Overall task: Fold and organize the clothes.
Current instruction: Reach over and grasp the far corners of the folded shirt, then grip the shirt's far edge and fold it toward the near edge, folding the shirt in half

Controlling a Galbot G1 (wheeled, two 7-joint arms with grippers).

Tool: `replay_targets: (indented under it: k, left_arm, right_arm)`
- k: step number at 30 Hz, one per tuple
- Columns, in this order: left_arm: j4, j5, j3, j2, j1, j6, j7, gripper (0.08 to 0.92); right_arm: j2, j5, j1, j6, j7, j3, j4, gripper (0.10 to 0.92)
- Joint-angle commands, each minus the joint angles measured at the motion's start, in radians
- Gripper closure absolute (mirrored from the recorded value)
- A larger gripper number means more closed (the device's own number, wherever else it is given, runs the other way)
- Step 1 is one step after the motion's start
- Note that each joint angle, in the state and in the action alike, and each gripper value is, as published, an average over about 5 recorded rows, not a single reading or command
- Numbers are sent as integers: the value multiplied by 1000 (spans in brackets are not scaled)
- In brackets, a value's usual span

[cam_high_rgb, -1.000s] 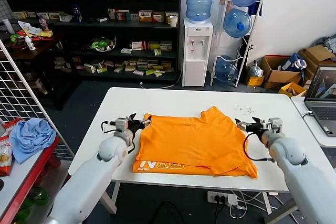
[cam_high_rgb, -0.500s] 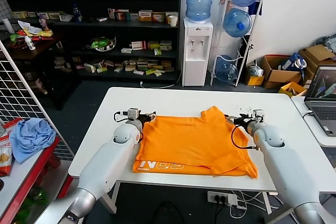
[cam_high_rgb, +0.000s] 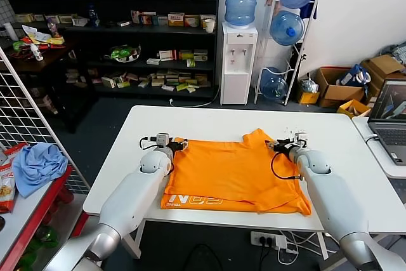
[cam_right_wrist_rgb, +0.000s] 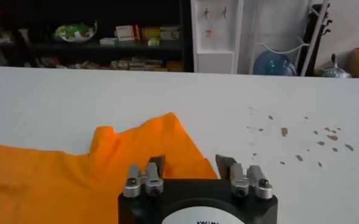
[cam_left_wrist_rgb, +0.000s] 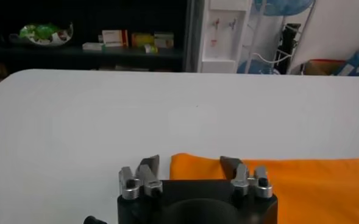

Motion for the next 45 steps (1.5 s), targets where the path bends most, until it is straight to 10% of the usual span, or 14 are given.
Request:
replay_targets:
  k: [1,11,18,33,45]
  left_arm:
    - [-19,-5,7,-6,6,9,0,413]
    - [-152,-2,18,41,50,-4,-4,708]
    - [-315,-15,25,145,117,-16,-14,889]
    - [-691,-140,-7,341,363,24,-82,907]
    - [-913,-129,-52,383,605,49,-128,907]
  right_arm:
    - [22,-25,15,5,-11,7,-40,581]
    - [-11,5,-41,49,43,21,82,863]
    - [-106,103,-172,38,123,24,342,900]
    - [-321,114,-658,-65,263,126,911,900]
    - [-340,34,-856,-127,299,173,1019,900]
